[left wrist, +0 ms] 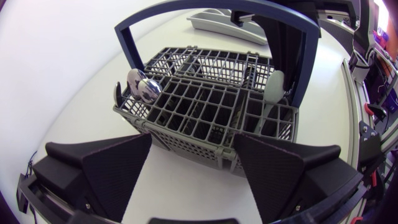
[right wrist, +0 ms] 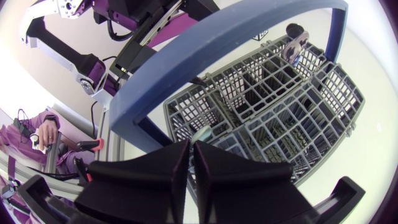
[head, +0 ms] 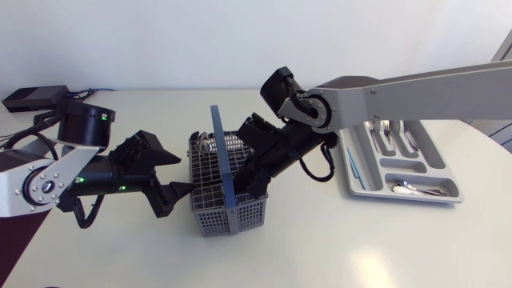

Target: Transfer all utensils from the basket to the drawer tray.

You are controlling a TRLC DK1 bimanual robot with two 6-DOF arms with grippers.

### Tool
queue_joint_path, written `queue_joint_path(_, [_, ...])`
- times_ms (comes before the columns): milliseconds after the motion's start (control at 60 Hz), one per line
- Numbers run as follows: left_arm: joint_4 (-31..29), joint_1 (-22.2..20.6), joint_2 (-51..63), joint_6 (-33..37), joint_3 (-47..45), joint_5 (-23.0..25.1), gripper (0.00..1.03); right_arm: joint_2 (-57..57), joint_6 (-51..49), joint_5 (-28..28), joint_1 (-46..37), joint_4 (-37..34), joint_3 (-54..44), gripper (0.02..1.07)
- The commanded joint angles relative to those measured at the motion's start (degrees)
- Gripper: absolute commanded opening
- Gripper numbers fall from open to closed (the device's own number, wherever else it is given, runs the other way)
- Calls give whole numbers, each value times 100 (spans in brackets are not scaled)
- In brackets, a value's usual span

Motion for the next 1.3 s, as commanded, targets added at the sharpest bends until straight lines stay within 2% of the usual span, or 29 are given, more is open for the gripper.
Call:
queue_joint_path(0, [-115, -93, 100, 0, -139, 25, 94, -98, 91, 87, -55, 155, -184, 11])
queue_joint_path(550, [-123, -172, 65, -9, -174, 8, 94, -503, 355, 7, -274, 295, -342, 10])
queue_joint_path(1283, [-132, -277, 82, -36, -174, -19, 94, -599, 1216, -1118, -1215, 427, -210, 11])
